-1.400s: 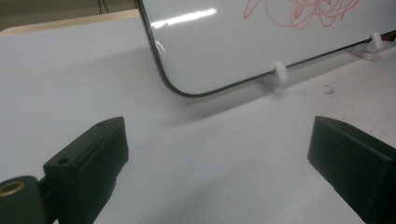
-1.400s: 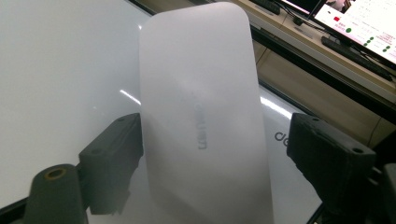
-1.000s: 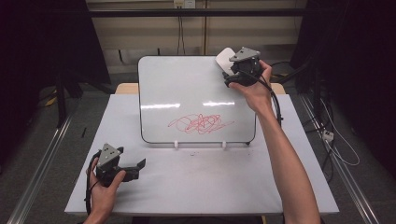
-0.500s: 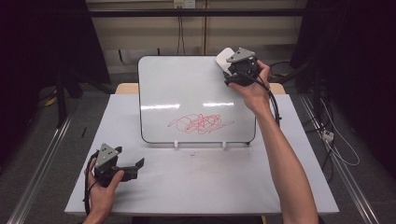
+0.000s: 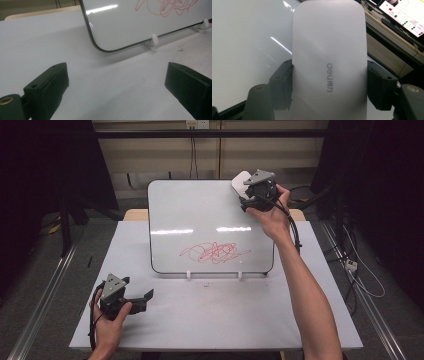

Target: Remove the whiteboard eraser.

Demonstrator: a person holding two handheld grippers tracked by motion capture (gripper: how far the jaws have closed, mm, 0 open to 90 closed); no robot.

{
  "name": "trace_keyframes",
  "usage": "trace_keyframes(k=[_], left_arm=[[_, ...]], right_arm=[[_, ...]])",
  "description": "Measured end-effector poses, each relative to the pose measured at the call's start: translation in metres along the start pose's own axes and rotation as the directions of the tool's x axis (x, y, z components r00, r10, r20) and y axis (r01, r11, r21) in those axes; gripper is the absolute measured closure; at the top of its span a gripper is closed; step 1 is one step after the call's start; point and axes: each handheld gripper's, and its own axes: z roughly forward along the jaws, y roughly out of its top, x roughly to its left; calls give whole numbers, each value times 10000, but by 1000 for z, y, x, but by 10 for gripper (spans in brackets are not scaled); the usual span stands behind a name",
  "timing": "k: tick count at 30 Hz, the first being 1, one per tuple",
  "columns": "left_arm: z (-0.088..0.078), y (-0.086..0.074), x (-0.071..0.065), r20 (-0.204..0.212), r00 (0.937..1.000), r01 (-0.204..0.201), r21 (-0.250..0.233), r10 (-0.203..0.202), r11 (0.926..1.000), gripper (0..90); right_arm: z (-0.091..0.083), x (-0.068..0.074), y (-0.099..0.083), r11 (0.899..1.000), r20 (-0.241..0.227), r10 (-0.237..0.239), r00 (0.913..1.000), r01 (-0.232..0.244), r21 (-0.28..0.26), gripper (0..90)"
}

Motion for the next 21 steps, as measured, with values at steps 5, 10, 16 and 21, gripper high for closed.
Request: trace_keyframes(k=[5, 10, 16, 21], left_arm=[[1, 0, 1, -25, 10000, -19, 84, 19, 10000, 51], [1, 0, 3, -65, 10000, -15, 52, 15, 10000, 51], [-1, 0, 3, -117, 9999, -39, -86, 38, 10000, 52], [-1, -1, 5, -81, 9999, 121, -75, -121, 9999, 52]], right_arm=[[-1, -1, 0, 9997, -104, 225, 9997, -226, -40, 314], [-3, -4, -1, 9986, -367, 505, 9980, -510, -124, 315], [-4, -4, -4, 9977, -442, 617, 9971, -629, -260, 315], [-5, -5, -7, 9970, -623, 690, 9957, -710, -314, 315]])
